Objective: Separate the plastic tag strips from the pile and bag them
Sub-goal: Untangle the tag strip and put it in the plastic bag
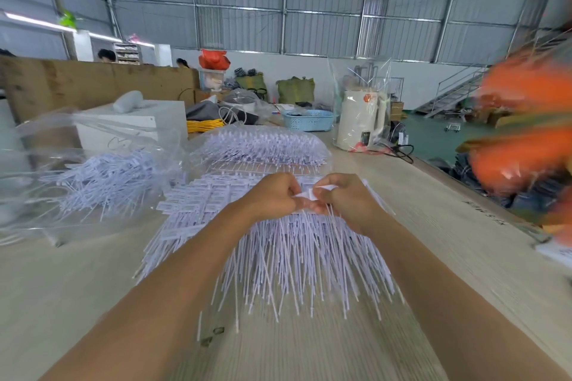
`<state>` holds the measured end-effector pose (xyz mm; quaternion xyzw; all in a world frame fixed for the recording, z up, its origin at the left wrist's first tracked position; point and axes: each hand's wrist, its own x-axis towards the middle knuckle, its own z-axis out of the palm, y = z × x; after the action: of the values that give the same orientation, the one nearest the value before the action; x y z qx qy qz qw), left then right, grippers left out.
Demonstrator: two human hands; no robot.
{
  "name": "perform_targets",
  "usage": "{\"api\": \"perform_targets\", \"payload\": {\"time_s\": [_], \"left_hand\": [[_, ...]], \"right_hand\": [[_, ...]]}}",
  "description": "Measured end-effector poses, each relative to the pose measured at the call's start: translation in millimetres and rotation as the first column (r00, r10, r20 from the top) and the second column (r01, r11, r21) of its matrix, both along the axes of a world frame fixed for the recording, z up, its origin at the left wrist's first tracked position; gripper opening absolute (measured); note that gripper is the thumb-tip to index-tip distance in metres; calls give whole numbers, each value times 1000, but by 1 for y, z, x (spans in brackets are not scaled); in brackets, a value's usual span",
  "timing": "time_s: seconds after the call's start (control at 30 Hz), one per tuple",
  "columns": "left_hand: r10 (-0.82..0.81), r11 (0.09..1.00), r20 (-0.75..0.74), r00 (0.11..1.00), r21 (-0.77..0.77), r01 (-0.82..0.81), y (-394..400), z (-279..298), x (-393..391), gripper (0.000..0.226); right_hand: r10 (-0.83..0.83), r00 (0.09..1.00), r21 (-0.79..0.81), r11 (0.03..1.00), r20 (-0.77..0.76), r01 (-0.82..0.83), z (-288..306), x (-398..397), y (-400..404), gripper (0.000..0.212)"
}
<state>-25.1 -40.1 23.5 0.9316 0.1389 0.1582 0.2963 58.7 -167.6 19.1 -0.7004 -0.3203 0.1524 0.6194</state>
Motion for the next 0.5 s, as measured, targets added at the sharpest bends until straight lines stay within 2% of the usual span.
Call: {"api": "perform_targets", "payload": {"time_s": [0.1,0.17,0.3,0.37,0.5], "left_hand": [[-32,986,-7,999,-164,30,4,-3,-4,22],[-12,978,16,1000,-207,15,6,-3,-4,15],[0,983,-55,998,-184,-10,11,-5,-8,24],[-34,984,-31,999,-175,28,12,-6,-10,26],[-38,993,30,999,-113,41,12,-8,-8,27]], "right_hand": [[28,999,15,1000,-25,-27,-2,0,-1,4],[44,999,37,998,-9,-43,-3,-2,-2,8],[70,996,20,997,61,-71,-1,-2,-4,9],[92,993,-37,995,77,-90,1,-1,-5,5],[136,990,-53,990,38,-134,3,0,-5,5]]}}
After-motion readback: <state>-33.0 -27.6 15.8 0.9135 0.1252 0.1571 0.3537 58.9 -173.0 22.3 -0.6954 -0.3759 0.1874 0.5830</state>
